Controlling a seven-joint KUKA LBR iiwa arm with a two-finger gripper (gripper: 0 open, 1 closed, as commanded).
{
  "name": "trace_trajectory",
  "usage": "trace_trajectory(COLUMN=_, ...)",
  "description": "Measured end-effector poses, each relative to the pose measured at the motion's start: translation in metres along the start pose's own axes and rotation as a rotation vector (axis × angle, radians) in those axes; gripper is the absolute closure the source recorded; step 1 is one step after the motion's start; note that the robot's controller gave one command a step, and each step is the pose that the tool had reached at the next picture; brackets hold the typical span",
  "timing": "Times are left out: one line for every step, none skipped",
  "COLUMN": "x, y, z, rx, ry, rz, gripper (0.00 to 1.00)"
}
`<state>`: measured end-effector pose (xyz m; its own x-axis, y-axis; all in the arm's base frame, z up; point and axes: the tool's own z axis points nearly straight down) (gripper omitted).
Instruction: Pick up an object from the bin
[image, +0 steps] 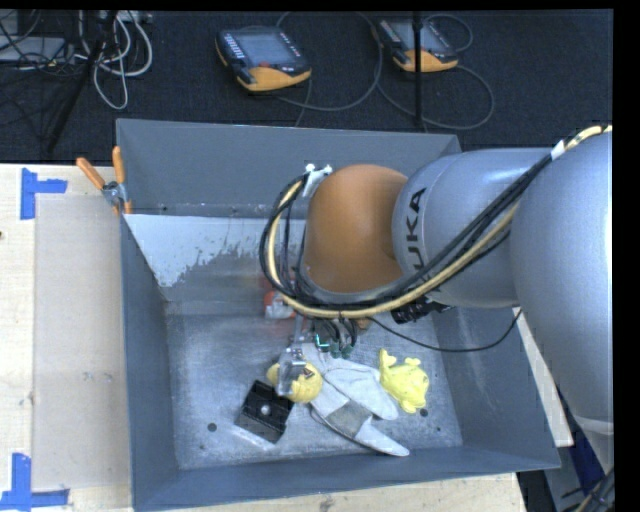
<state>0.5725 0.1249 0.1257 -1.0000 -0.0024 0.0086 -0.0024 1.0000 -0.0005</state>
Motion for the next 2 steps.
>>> trace_trajectory(x=-0.002, y=0.000, z=-0.004, rx=-0.001, ry=-0.007, rz=0.002, gripper=0.00)
trace_trajectory(x=0.012, y=0.013, z=0.024, rx=0.000, ry=-0.012, rz=-0.050, gripper=0.00)
